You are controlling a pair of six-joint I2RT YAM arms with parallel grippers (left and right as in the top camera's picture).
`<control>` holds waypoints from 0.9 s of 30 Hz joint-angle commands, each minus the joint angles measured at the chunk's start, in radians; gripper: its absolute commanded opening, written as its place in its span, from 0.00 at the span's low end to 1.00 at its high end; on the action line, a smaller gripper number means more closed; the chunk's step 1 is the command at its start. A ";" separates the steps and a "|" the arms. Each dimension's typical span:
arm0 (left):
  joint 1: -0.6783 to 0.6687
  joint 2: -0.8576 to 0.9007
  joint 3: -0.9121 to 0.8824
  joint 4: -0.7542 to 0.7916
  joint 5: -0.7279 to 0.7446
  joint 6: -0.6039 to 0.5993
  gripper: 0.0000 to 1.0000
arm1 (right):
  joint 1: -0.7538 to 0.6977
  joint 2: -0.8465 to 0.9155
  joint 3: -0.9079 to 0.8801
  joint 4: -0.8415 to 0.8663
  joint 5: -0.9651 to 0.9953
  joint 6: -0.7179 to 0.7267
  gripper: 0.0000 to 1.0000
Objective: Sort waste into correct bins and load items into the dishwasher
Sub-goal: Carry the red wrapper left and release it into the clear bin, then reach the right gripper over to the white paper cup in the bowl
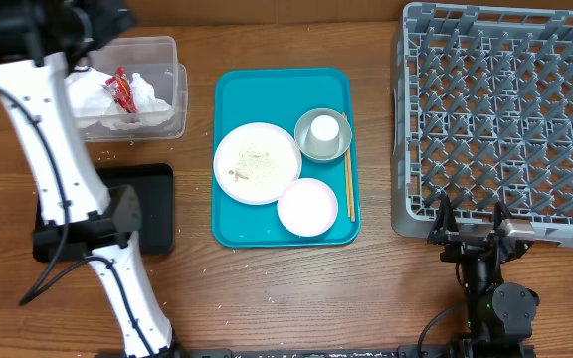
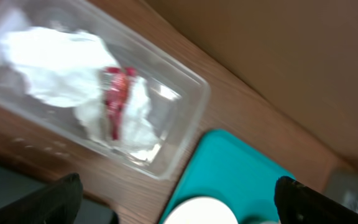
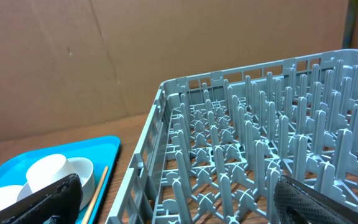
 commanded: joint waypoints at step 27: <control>0.149 -0.003 -0.004 -0.003 -0.145 0.053 1.00 | -0.003 -0.008 -0.010 0.340 -0.089 0.061 1.00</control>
